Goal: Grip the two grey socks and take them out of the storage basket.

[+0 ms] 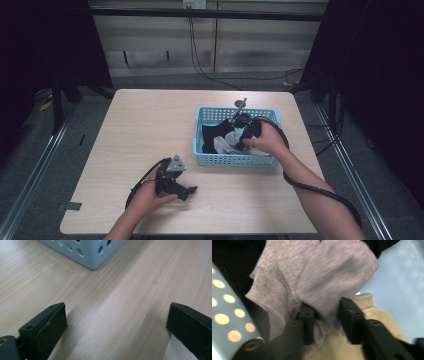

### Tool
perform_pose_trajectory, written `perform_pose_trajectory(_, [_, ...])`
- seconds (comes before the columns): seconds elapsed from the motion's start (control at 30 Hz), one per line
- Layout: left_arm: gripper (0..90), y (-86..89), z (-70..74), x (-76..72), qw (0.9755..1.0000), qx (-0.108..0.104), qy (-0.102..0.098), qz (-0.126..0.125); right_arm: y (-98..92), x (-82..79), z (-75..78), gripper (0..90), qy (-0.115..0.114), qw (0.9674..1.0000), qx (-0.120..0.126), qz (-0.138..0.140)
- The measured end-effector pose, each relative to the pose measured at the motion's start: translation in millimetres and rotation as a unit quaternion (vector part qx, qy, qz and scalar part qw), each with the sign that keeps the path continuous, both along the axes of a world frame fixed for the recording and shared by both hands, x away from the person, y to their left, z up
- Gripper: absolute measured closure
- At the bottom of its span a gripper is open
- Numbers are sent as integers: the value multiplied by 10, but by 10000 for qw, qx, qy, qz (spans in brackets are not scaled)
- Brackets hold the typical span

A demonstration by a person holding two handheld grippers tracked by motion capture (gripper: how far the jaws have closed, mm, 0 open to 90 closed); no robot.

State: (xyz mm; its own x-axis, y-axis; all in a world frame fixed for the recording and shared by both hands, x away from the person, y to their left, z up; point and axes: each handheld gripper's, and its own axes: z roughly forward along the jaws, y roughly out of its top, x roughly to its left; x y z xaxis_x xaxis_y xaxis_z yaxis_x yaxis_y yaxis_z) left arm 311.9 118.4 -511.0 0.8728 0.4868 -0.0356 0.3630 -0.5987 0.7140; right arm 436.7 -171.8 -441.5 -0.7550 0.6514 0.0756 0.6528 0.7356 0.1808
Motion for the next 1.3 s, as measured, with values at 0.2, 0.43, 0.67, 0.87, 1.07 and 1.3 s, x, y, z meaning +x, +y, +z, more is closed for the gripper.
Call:
perform_pose_trajectory(0.2, [24, 1, 0, 1, 10000, -1, 1, -5, -29, 7, 75, 870, -43, 10000, 10, 77])
perform_pose_trajectory(0.43, [24, 2, 1, 3, 10000, 5, -5, -14, -93, -22, 247, 891, -89, 9999, -20, 94])
perform_pose_trajectory(0.67, [24, 2, 1, 3, 10000, 5, -4, -15, -132, -23, 159, 690, 27, 9999, 111, -36])
perform_pose_trajectory(0.87, [23, 1, 0, 1, 10000, -1, 1, -5, -67, -22, 11, 609, 166, 9996, 204, -78])
perform_pose_trajectory(1.07, [23, 3, 1, 1, 10000, 15, 3, -11, -10, -46, -75, 809, 284, 9995, 142, 77])
perform_pose_trajectory(1.3, [24, 1, 0, 1, 10000, -3, 1, -5, -52, -47, 87, 849, 210, 9996, 136, 127])
